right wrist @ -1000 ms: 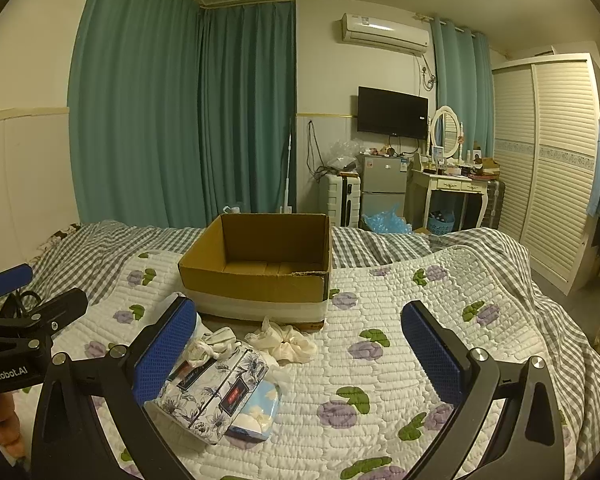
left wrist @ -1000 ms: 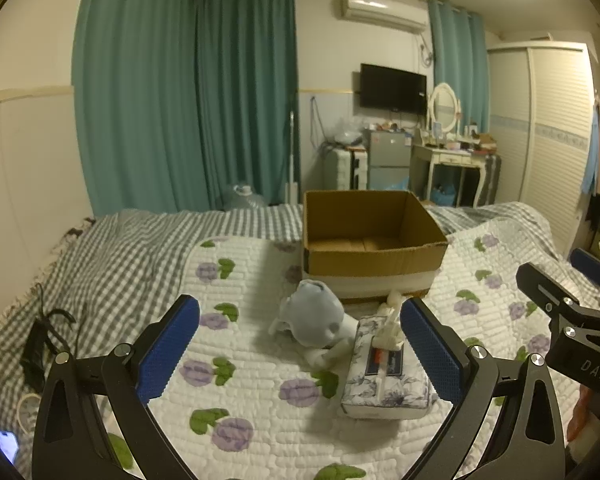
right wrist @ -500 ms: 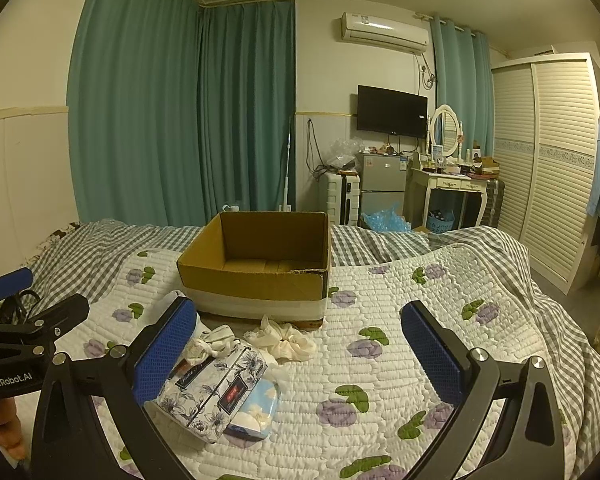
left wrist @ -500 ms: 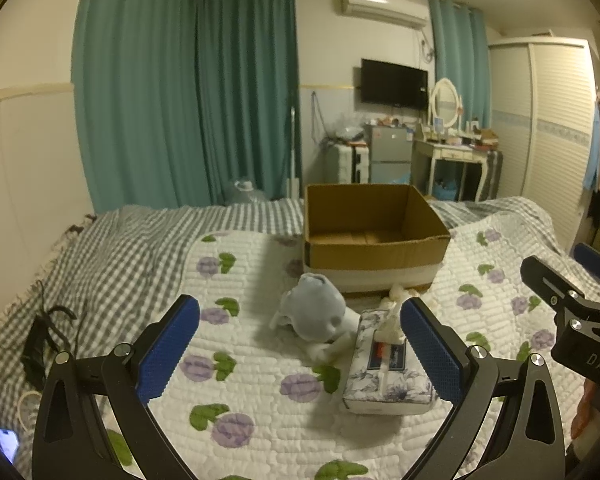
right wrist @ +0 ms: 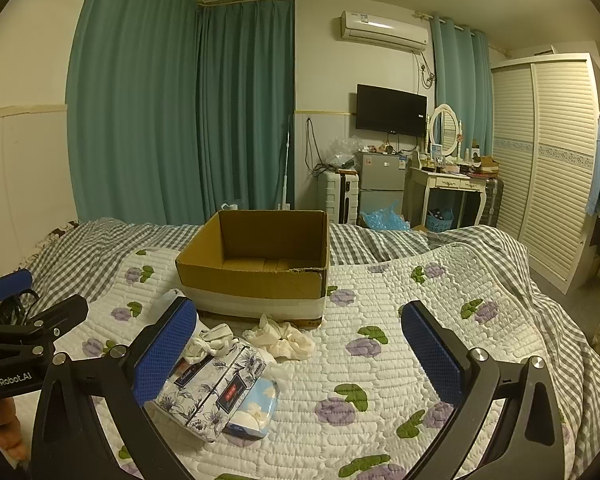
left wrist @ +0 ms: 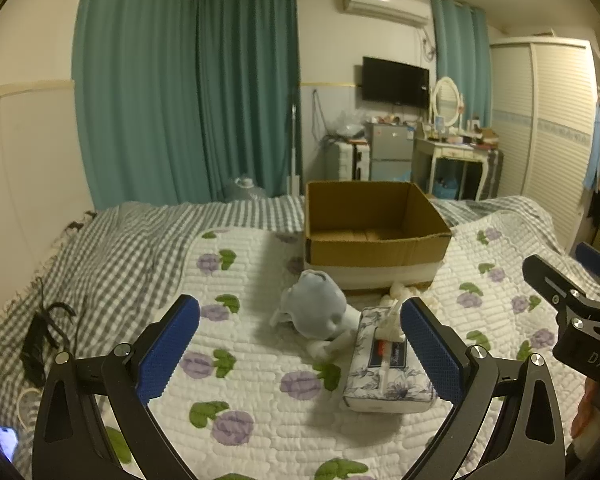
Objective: Organize soft objects
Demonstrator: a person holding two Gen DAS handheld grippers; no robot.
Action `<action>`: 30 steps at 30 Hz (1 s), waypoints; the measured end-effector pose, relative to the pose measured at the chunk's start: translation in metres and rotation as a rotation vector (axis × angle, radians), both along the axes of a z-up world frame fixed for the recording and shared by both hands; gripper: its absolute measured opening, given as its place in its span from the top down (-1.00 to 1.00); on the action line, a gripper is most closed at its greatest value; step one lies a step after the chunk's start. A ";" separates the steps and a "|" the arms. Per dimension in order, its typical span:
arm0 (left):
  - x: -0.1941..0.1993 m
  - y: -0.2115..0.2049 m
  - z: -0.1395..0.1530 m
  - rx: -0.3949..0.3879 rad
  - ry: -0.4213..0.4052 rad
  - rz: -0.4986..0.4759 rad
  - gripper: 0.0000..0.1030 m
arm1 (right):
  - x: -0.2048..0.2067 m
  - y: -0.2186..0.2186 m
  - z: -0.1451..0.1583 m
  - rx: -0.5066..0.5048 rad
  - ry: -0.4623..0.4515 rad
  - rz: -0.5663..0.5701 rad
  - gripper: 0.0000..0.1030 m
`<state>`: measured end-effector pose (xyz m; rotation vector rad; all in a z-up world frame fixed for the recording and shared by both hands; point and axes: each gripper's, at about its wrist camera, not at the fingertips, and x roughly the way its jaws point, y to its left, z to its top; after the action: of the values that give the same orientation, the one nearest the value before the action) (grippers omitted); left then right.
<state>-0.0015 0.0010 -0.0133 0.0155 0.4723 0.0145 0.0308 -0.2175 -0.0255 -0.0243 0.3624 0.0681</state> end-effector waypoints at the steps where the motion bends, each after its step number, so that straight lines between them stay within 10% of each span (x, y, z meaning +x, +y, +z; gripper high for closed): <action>1: 0.000 0.000 0.000 -0.001 0.000 0.000 -0.99 | 0.000 0.000 0.000 -0.001 0.000 0.000 -1.00; 30: -0.003 -0.004 0.004 -0.007 0.001 -0.010 -0.99 | 0.000 0.001 0.004 -0.006 0.005 -0.003 -1.00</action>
<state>-0.0044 -0.0028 -0.0092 0.0105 0.4733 0.0031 0.0307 -0.2165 -0.0216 -0.0296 0.3681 0.0640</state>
